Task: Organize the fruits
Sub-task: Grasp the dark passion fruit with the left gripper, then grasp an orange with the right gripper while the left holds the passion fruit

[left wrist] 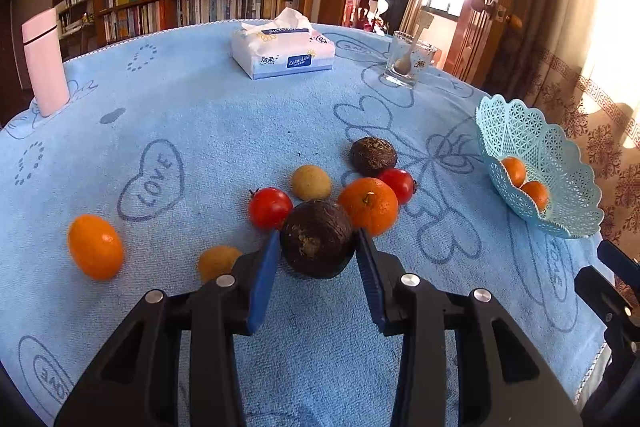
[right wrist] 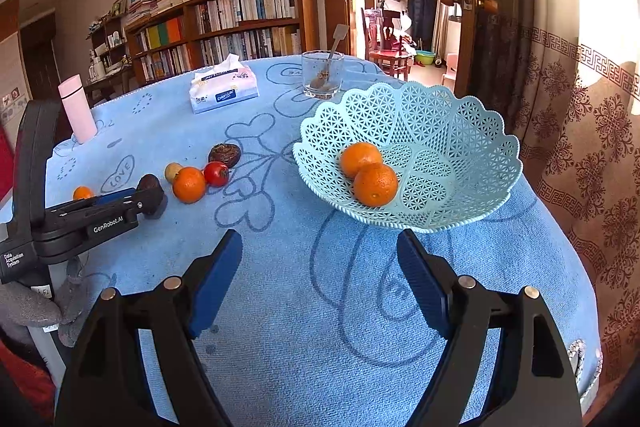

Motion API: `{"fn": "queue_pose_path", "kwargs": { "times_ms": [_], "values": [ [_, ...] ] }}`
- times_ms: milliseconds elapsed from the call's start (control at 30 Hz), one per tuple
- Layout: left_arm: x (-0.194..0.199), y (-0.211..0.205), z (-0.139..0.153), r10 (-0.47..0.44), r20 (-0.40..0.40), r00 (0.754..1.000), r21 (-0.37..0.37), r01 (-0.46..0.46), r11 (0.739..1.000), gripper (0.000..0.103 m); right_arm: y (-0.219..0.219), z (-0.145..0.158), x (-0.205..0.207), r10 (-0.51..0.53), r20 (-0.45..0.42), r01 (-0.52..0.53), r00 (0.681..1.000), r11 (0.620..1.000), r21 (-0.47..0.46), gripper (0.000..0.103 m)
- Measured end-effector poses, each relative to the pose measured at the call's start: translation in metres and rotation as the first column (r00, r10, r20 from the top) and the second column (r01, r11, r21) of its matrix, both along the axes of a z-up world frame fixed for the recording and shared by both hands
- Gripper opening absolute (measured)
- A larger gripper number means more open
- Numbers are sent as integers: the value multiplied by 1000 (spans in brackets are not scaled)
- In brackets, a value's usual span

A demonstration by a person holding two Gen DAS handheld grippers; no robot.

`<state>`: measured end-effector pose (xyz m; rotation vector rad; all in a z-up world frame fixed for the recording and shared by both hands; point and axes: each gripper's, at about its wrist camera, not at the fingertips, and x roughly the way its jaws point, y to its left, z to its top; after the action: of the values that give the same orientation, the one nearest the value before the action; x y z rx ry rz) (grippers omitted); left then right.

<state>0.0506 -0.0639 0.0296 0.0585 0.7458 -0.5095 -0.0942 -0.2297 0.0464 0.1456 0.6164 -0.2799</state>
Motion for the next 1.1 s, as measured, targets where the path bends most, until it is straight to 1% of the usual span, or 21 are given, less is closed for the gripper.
{"fn": "queue_pose_path", "kwargs": {
  "times_ms": [100,200,333,467,533,633,700,800,1000,1067,1100],
  "values": [
    [-11,9,5,28,41,999,-13,-28,1000,40,8,1,11,56,-20,-55,998,998,31,81],
    [-16,20,8,71,58,996,-32,-69,997,40,16,2,27,109,-44,-106,993,992,63,81],
    [-20,36,12,138,81,987,-59,-133,989,40,24,0,53,177,-81,-164,981,976,143,81],
    [-24,46,17,199,124,972,-64,-193,979,40,40,-3,79,234,-108,-218,966,965,145,81],
    [-24,49,18,222,133,966,-70,-214,974,40,46,-7,94,258,-130,-238,957,959,153,81],
    [-24,55,18,254,134,958,-79,-245,966,40,53,-14,116,291,-162,-261,943,948,181,74],
    [-21,58,17,276,126,953,-86,-266,960,40,56,-20,130,301,-185,-266,936,944,194,68],
    [-18,63,15,306,109,946,-93,-297,950,40,58,-26,148,310,-210,-267,927,941,208,62],
    [-16,67,14,334,96,938,-98,-325,941,40,64,-34,175,315,-239,-264,919,938,223,55],
    [-16,66,14,334,98,937,-94,-326,941,40,66,-36,180,307,-240,-259,921,943,210,55],
    [-16,66,14,334,99,937,-92,-325,941,40,68,-36,181,303,-241,-258,922,945,200,53]
  ]
}}
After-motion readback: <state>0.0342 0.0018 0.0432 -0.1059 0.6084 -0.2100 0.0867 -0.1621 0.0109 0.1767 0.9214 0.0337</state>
